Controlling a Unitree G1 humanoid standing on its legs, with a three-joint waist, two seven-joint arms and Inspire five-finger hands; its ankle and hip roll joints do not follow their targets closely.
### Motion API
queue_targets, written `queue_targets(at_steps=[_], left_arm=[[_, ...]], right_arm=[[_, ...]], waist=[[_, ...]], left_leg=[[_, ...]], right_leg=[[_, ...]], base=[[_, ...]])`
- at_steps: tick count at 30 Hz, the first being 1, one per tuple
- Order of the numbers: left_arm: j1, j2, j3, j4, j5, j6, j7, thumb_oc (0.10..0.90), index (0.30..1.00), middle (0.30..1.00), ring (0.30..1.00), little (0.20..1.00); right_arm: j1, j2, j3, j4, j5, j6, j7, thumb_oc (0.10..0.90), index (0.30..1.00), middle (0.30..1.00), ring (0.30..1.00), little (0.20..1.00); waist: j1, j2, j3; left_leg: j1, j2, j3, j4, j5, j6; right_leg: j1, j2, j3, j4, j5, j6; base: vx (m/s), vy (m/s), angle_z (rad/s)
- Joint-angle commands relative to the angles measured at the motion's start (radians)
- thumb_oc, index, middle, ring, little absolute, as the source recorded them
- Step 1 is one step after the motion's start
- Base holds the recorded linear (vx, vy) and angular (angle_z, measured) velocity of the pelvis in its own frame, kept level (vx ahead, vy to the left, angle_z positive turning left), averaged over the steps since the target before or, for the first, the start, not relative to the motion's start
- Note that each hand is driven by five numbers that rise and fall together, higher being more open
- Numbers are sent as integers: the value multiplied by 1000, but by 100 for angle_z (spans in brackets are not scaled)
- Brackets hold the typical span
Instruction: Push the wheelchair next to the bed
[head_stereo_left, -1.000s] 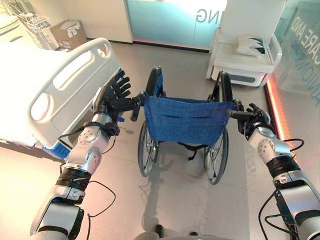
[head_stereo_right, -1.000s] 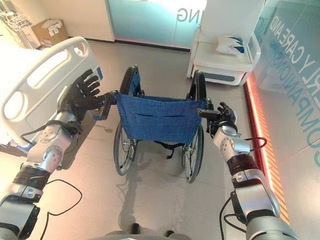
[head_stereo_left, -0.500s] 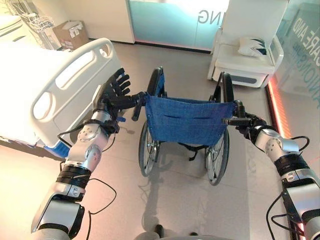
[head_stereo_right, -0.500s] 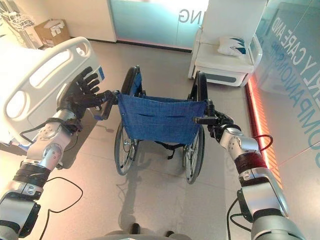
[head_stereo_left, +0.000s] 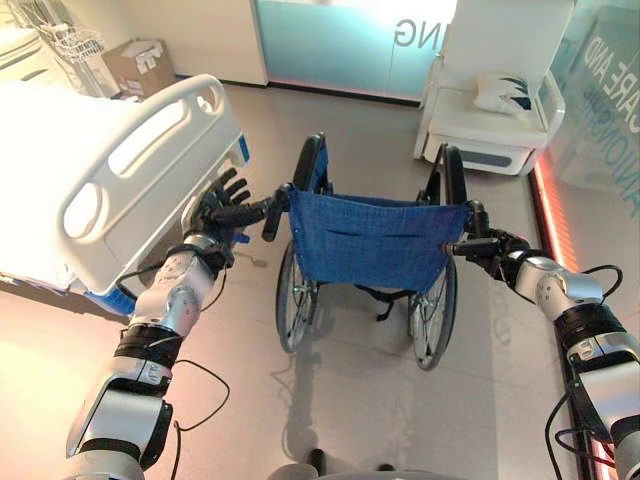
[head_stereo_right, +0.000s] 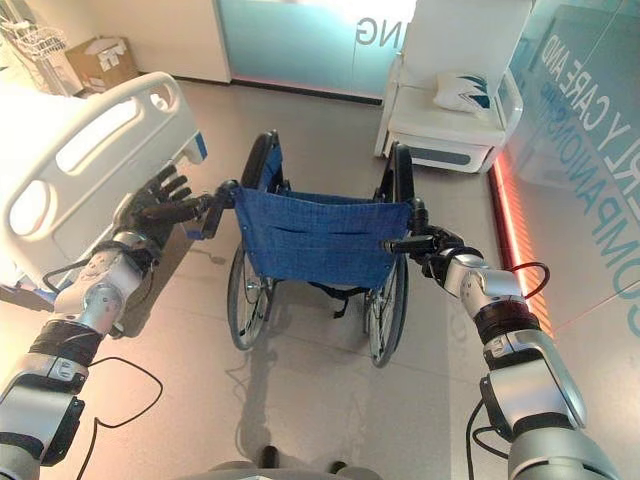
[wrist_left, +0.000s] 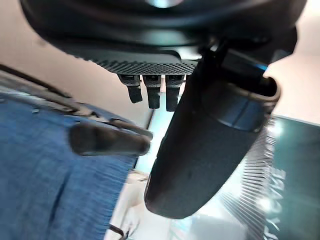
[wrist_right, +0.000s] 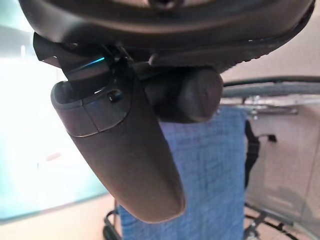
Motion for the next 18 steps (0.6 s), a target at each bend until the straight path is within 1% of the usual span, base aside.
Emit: queue_targets(at_steps=[1, 5, 9, 11, 16, 18], left_arm=[[-225, 19, -31, 53, 40, -58, 43, 800, 900, 900, 900, 900], [-262, 32, -58, 97, 73, -47, 66, 800, 900, 900, 900, 900], [-287, 32, -87, 116, 88, -31, 39, 800, 900, 900, 900, 900], [-297, 29, -98, 121, 76, -37, 33, 800, 900, 900, 900, 900], [-326, 19, -100, 136, 33, -61, 61, 800, 900, 900, 900, 900], [-331, 13, -100, 140, 36, -69, 69, 800, 900, 900, 900, 900]], right_arm=[[-178, 7, 56, -83, -8, -116, 20, 800, 900, 900, 900, 900], [-189, 15, 70, -89, 0, -118, 12, 800, 900, 900, 900, 900], [-189, 20, 76, -99, 6, -118, 1, 800, 900, 900, 900, 900], [-188, 20, 77, -101, 7, -120, 0, 800, 900, 900, 900, 900], [-192, 33, 74, -84, 4, -126, 8, 800, 900, 900, 900, 900], [-192, 40, 77, -79, 0, -129, 9, 800, 900, 900, 900, 900]], waist=[[1, -14, -66], [-5, -13, -62], [-11, -13, -58], [-13, -13, -56], [-17, -14, -53], [-19, -14, -51]], left_leg=[[12, -65, 48, 4, -62, 5], [9, -64, 52, 4, -59, 5], [7, -63, 56, 4, -58, 5], [6, -63, 56, 4, -57, 6], [7, -62, 61, 4, -57, 4], [7, -61, 62, 4, -56, 4]], right_leg=[[-42, 41, -18, 15, 65, -14], [-45, 41, -14, 17, 64, -14], [-48, 43, -9, 17, 66, -14], [-49, 44, -7, 18, 66, -14], [-51, 45, -5, 18, 67, -15], [-51, 45, -4, 19, 67, -16]], base=[[0, 0, 0], [0, 0, 0], [0, 0, 0], [0, 0, 0], [8, -4, -2], [14, -6, -6]])
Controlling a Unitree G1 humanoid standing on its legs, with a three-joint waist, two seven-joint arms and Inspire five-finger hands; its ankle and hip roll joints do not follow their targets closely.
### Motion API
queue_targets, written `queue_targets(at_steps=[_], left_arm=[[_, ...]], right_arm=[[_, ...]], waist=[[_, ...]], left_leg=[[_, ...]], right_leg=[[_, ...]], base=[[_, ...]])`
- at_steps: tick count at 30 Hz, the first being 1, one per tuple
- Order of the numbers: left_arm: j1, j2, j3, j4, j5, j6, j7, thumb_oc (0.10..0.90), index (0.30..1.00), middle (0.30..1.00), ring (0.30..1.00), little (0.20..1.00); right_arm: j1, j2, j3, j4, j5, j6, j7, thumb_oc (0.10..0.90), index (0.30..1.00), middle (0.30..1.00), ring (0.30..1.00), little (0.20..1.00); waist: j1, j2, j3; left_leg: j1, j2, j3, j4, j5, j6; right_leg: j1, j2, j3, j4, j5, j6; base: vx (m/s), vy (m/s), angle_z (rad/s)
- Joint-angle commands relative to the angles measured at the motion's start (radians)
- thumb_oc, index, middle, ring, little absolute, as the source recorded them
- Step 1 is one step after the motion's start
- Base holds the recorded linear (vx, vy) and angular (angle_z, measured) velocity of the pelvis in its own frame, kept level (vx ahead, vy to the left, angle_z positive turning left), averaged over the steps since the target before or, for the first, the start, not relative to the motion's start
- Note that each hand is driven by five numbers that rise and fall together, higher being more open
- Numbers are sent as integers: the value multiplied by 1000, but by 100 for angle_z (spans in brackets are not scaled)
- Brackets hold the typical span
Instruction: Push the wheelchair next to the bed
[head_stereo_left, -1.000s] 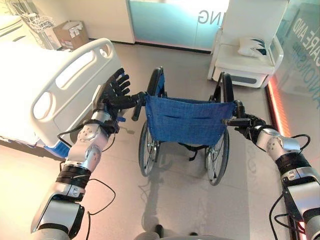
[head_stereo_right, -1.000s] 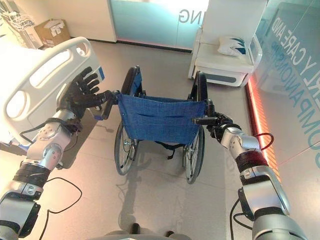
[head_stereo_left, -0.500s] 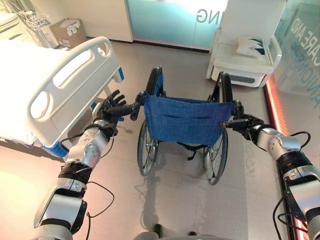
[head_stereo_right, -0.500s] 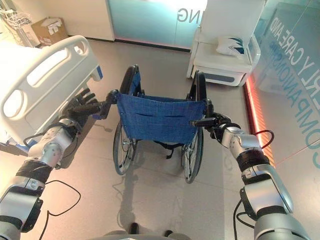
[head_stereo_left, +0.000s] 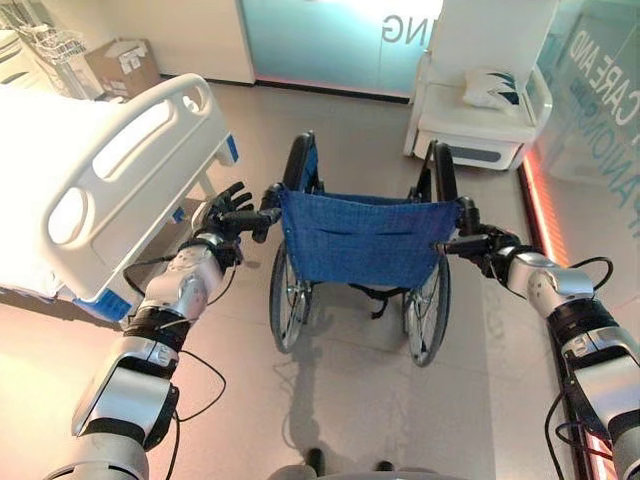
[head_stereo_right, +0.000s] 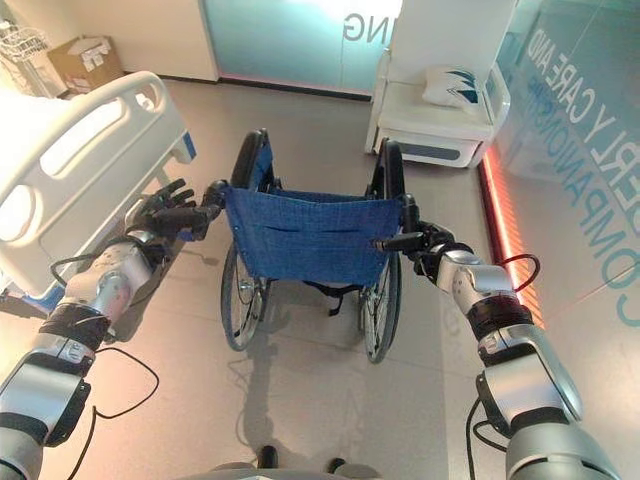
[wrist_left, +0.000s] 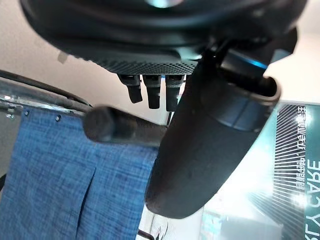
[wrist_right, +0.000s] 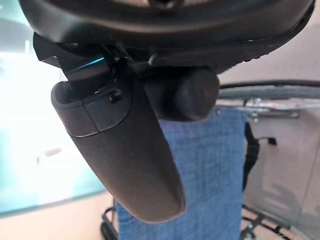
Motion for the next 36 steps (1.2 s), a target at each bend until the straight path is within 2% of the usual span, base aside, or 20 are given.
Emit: queue_targets(at_steps=[1, 11, 16, 19, 20, 24, 26, 30, 36], left_arm=[[-220, 10, -6, 56, 3, -109, 11, 800, 900, 900, 900, 900], [-257, 13, -28, 90, 20, -94, 14, 800, 900, 900, 900, 900], [-276, 20, -50, 118, 88, -65, 49, 800, 900, 900, 900, 900], [-289, 28, -63, 145, 160, -35, 116, 800, 900, 900, 900, 900], [-299, 32, -71, 162, 211, -6, 160, 800, 900, 900, 900, 900], [-324, 48, -91, 204, 281, 11, 235, 800, 900, 900, 900, 900], [-328, 48, -98, 212, 271, 8, 250, 800, 900, 900, 900, 900], [-321, 33, -102, 198, 243, 6, 217, 800, 900, 900, 900, 900], [-296, 6, -95, 169, 193, -36, 119, 800, 900, 900, 900, 900]], right_arm=[[-161, 18, 37, -72, 0, -119, 11, 800, 900, 900, 900, 900], [-177, 28, 49, -70, 5, -119, 13, 800, 900, 900, 900, 900], [-184, 29, 59, -78, 11, -120, 18, 800, 900, 900, 900, 900], [-189, 33, 64, -74, 10, -127, 21, 800, 900, 900, 900, 900], [-195, 38, 69, -72, 12, -127, 18, 800, 900, 900, 900, 900], [-206, 38, 74, -61, 17, -126, 18, 800, 900, 900, 900, 900], [-206, 38, 74, -58, 17, -125, 17, 800, 900, 900, 900, 900], [-190, 41, 68, -67, 11, -130, 12, 800, 900, 900, 900, 900], [-174, 39, 58, -87, 3, -126, 16, 800, 900, 900, 900, 900]], waist=[[14, -13, -52], [7, -12, -46], [2, -11, -42], [1, -11, -39], [0, -10, -39], [-3, -10, -38], [-3, -10, -37], [-6, -11, -33], [-9, -13, -24]], left_leg=[[10, -61, 41, 4, -56, 3], [6, -61, 47, 4, -52, 5], [4, -62, 51, 4, -51, 8], [2, -63, 51, 5, -50, 10], [2, -65, 51, 5, -50, 12], [1, -66, 53, 8, -50, 12], [1, -67, 53, 9, -50, 13], [0, -67, 54, 10, -50, 15], [-3, -67, 55, 10, -51, 18]], right_leg=[[-43, 44, -12, 19, 67, -16], [-52, 45, -2, 24, 68, -18], [-58, 44, 2, 31, 67, -18], [-63, 43, 4, 34, 68, -18], [-64, 42, 6, 35, 68, -18], [-64, 41, 6, 38, 67, -18], [-65, 40, 5, 39, 68, -18], [-67, 39, 5, 42, 69, -18], [-76, 39, 13, 47, 72, -18]], base=[[0, 0, 0], [3, 0, 0], [17, 4, -1], [7, 5, -2], [0, 0, 0], [18, 10, -5], [32, 11, -3], [18, 5, -1], [0, 0, 0]])
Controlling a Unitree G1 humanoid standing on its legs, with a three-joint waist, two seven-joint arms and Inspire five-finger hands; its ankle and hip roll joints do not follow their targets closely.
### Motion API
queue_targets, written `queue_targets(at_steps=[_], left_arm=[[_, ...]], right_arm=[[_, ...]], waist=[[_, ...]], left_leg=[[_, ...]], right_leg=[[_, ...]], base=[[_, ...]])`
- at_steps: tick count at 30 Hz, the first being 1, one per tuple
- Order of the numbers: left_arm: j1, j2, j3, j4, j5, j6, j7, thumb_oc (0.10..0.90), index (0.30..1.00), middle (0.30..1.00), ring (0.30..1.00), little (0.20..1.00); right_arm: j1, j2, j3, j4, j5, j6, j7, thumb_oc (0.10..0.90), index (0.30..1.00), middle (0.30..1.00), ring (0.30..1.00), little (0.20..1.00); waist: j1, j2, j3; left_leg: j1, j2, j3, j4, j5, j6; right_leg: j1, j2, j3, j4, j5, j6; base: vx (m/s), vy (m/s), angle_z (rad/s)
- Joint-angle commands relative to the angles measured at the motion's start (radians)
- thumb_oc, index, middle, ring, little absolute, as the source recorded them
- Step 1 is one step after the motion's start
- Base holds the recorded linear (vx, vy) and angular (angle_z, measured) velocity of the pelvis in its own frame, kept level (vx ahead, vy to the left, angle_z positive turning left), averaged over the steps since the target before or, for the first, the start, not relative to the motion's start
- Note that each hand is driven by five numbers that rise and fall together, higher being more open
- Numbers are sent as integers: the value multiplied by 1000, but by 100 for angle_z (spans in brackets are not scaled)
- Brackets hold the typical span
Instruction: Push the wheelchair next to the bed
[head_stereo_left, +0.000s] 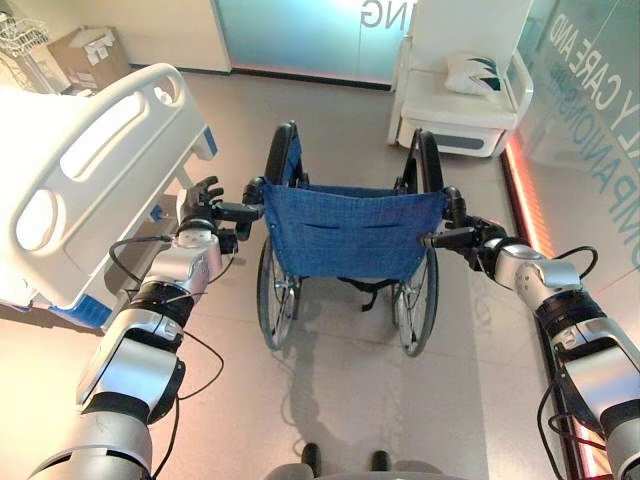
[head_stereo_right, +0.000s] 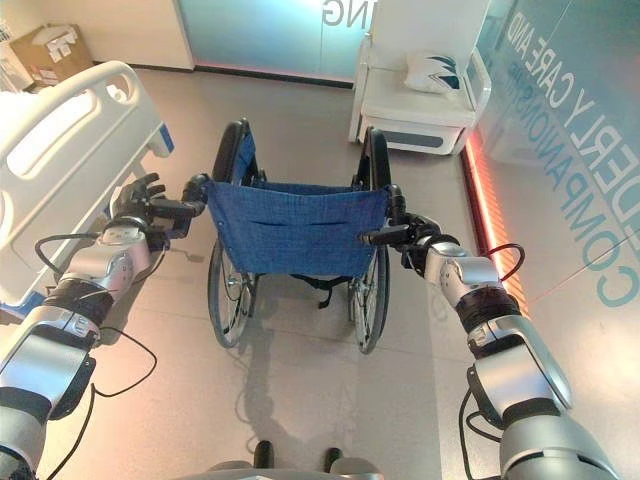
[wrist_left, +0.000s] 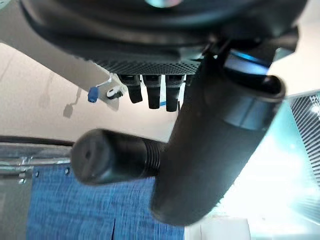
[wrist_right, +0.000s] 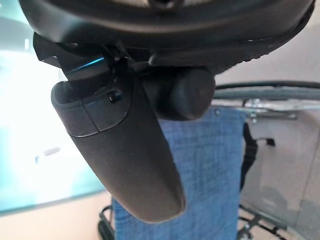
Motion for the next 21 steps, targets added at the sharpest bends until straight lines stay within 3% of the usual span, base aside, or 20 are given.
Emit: queue_targets(at_steps=[1, 12, 21], left_arm=[[-152, 8, -10, 23, -8, -110, -15, 800, 900, 900, 900, 900], [-179, 27, -14, 76, 17, -58, -66, 800, 900, 900, 900, 900], [-143, 6, -16, 56, -96, 11, -264, 800, 900, 900, 900, 900]], right_arm=[[-128, 17, 15, -86, -3, -122, 20, 800, 900, 900, 900, 900], [-163, 11, 30, -92, 8, -130, 27, 800, 900, 900, 900, 900], [-148, 19, 13, -162, -23, -215, 37, 800, 900, 900, 900, 900]], waist=[[10, 0, -41], [1, -1, -21], [-5, 10, -15]], left_leg=[[4, -69, 31, 9, -50, 19], [-7, -69, 38, 15, -49, 21], [-7, -71, 43, 19, -52, 25]], right_leg=[[-61, 39, -8, 47, 67, -18], [-82, 37, 4, 62, 69, -18], [-86, 34, 7, 65, 70, -16]], base=[[0, 0, 0], [3, 8, -4], [7, 4, -2]])
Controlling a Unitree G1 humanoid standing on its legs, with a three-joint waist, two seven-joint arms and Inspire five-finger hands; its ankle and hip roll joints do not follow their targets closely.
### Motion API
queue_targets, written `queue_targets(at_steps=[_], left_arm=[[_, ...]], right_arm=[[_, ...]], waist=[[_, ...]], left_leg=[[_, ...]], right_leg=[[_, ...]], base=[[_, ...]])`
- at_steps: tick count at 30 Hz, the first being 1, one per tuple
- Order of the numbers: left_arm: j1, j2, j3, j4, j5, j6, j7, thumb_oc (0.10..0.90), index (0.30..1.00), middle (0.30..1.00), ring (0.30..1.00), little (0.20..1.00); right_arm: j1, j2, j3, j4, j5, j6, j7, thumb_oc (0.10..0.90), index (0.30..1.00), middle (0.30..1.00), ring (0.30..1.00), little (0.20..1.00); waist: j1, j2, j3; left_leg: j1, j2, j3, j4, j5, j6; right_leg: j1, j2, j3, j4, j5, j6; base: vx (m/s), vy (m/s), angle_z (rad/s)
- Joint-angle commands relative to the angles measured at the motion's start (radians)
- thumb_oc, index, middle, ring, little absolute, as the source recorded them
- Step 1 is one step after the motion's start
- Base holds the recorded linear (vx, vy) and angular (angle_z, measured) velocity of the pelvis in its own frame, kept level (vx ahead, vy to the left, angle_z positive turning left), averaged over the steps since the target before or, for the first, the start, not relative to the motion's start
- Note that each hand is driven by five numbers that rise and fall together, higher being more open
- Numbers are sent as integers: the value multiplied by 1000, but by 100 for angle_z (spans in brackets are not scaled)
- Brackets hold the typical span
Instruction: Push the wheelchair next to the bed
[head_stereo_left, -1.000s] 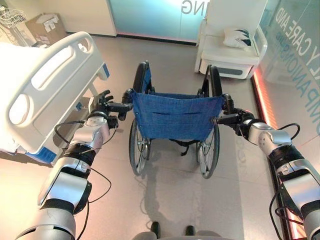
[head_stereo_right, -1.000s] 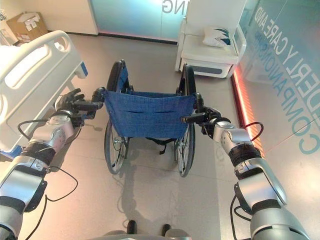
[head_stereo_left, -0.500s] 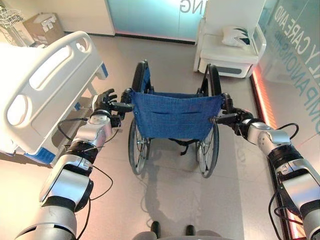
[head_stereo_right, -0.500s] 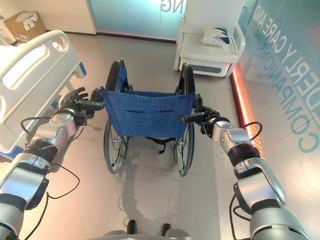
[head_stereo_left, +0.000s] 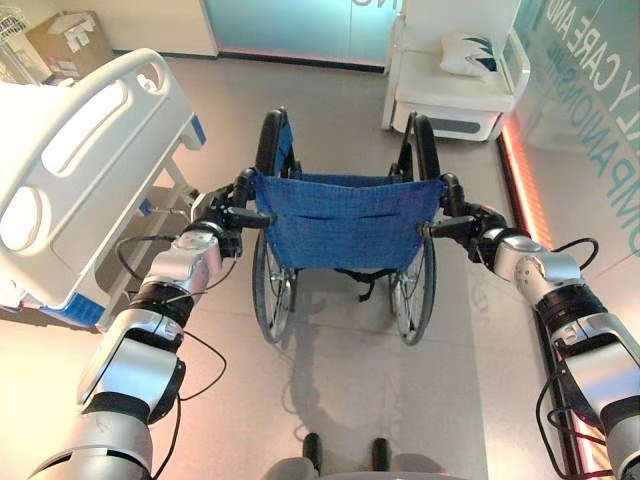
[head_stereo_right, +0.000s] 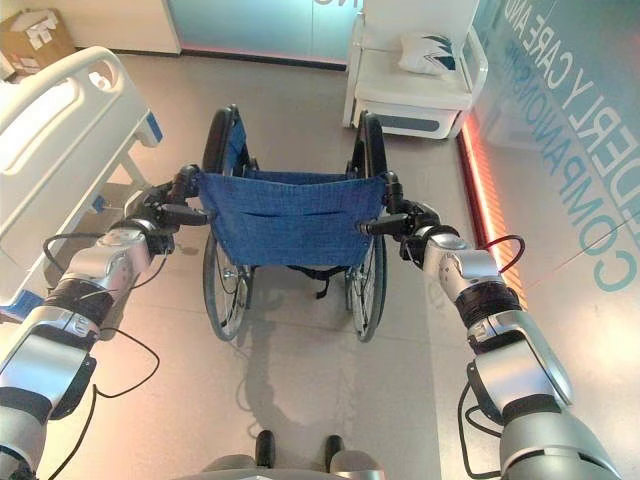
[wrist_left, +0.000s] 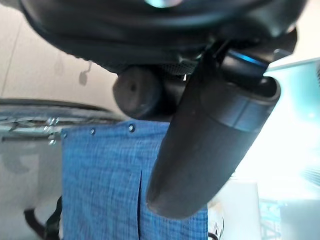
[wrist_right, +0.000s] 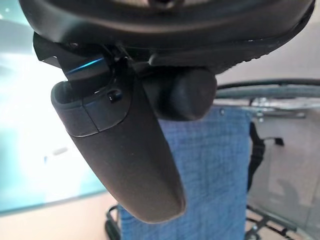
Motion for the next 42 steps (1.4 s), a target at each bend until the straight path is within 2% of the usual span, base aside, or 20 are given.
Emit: queue_targets(at_steps=[1, 11, 13, 20, 22, 23, 24, 25, 27, 28, 29, 31, 32, 42], left_arm=[[-141, -7, -19, 42, -38, -29, -101, 800, 900, 900, 900, 900], [-136, 1, -31, -12, -106, -88, -249, 800, 900, 900, 900, 900], [-140, 5, -30, -23, -113, -117, -268, 800, 900, 900, 900, 900], [-139, 9, -6, -45, -124, -261, -193, 800, 900, 900, 900, 900], [-134, 1, 3, -62, -121, -279, -182, 800, 900, 900, 900, 900], [-131, -3, 7, -69, -119, -289, -180, 800, 900, 900, 900, 900], [-123, -15, 12, -88, -118, -303, -172, 800, 900, 900, 900, 900], [-117, -20, 16, -100, -117, -313, -168, 800, 900, 900, 900, 900], [-108, -31, 22, -115, -115, -329, -167, 711, 766, 766, 766, 766], [-101, -38, 27, -124, -111, -343, -171, 626, 639, 639, 639, 639], [-99, -40, 29, -128, -112, -348, -173, 599, 599, 599, 599, 599], [-93, -50, 33, -143, -110, -360, -170, 547, 521, 521, 521, 521], [-94, -55, 36, -151, -107, -361, -167, 525, 488, 488, 488, 488], [-83, -71, 43, -173, -72, -381, -124, 529, 493, 493, 493, 493]], right_arm=[[-121, 29, 12, -133, -19, -175, 39, 800, 900, 900, 900, 900], [-107, 33, 20, -182, -61, -189, 68, 800, 900, 900, 900, 900], [-111, 30, 23, -183, -66, -193, 81, 800, 900, 900, 900, 900], [-100, 28, 24, -181, -63, -222, 88, 800, 900, 900, 900, 900], [-96, 34, 20, -183, -72, -232, 84, 725, 787, 787, 787, 787], [-94, 36, 18, -188, -73, -239, 84, 591, 587, 587, 587, 587], [-88, 46, 12, -205, -78, -246, 70, 562, 542, 542, 542, 542], [-84, 49, 7, -212, -86, -252, 64, 551, 526, 526, 526, 526], [-79, 56, 1, -219, -94, -263, 57, 533, 500, 500, 500, 500], [-77, 62, -4, -226, -103, -267, 51, 527, 491, 491, 491, 491], [-75, 64, -6, -230, -109, -268, 49, 519, 479, 479, 479, 479], [-69, 67, -10, -237, -119, -274, 49, 425, 338, 338, 338, 338], [-69, 70, -12, -242, -120, -273, 46, 400, 300, 300, 300, 300], [-67, 83, -6, -242, -137, -263, 65, 400, 300, 300, 300, 300]], waist=[[-3, -1, -56], [-4, 9, -55], [-2, 10, -53], [1, 8, -59], [4, 6, -61], [5, 6, -61], [7, 5, -60], [8, 5, -59], [11, 4, -58], [11, 5, -58], [12, 5, -59], [13, 5, -61], [14, 4, -62], [18, 5, -74]], left_leg=[[5, -72, 18, 19, -52, 25], [0, -73, 12, 19, -48, 24], [0, -72, 12, 19, -47, 24], [4, -71, 11, 16, -47, 21], [3, -71, 9, 16, -46, 20], [2, -71, 8, 16, -46, 20], [0, -71, 6, 16, -46, 20], [0, -71, 5, 16, -46, 21], [2, -70, 3, 15, -46, 21], [3, -70, 3, 14, -47, 22], [3, -70, 3, 14, -47, 22], [5, -69, 4, 14, -48, 22], [5, -70, 4, 13, -47, 22], [14, -71, 3, 11, -49, 22]], right_leg=[[-64, 35, -16, 66, 55, -19], [-69, 33, -12, 68, 54, -19], [-69, 33, -13, 69, 54, -19], [-62, 32, -20, 67, 49, -19], [-61, 31, -22, 68, 48, -20], [-61, 31, -23, 69, 47, -21], [-62, 31, -23, 69, 46, -22], [-62, 31, -24, 70, 45, -22], [-61, 31, -26, 70, 46, -22], [-60, 31, -26, 70, 45, -22], [-60, 31, -27, 70, 45, -22], [-57, 30, -29, 70, 44, -22], [-56, 30, -30, 69, 44, -22], [-47, 27, -37, 67, 42, -20]], base=[[0, 0, 0], [-3, 1, 0], [0, 0, 0], [0, 0, 0], [0, 0, 0], [0, 0, 0], [0, 0, 0], [0, 0, 0], [-12, 0, 4], [-7, 3, 4], [-8, 5, 4], [-3, 5, 5], [0, 0, 0], [0, 0, 0]])
